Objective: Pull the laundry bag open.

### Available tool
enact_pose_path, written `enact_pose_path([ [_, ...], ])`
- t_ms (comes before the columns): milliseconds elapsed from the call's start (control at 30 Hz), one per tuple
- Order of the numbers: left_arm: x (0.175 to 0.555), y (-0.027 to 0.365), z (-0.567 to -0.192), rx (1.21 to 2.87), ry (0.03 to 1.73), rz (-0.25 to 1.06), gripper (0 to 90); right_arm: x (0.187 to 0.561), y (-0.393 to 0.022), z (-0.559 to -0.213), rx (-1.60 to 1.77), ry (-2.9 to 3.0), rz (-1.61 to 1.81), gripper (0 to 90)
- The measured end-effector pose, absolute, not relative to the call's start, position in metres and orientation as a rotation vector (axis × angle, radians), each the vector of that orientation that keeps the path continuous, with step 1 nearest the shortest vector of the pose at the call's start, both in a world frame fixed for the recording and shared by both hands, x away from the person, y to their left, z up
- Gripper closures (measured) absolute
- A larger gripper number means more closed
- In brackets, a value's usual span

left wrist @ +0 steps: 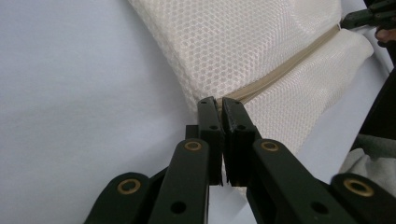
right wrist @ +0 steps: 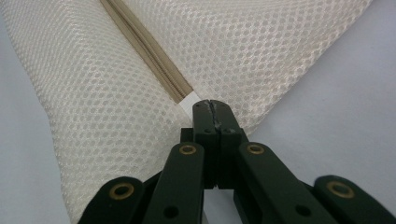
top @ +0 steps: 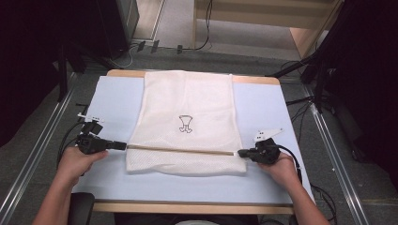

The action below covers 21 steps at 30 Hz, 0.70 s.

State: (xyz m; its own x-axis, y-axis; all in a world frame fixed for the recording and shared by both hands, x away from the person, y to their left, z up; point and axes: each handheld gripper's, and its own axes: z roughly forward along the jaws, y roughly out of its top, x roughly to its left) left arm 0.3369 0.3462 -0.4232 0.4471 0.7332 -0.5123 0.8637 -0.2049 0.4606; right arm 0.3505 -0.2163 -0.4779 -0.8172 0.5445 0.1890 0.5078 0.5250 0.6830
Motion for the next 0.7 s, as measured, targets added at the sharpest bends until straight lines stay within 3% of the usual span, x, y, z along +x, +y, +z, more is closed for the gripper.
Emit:
enact_pose_path([
  [500,0.336,0.34,-0.426,2.006,1.337,-0.208,86.5,0.353,-0.211,-0.47,0.983,2.733,1.106,90.0],
  [700,0.335,0.335,-0.427,1.986,1.284,-0.199,68.2,0.353,-0.21,-0.46,0.923,2.659,1.181,78.9],
])
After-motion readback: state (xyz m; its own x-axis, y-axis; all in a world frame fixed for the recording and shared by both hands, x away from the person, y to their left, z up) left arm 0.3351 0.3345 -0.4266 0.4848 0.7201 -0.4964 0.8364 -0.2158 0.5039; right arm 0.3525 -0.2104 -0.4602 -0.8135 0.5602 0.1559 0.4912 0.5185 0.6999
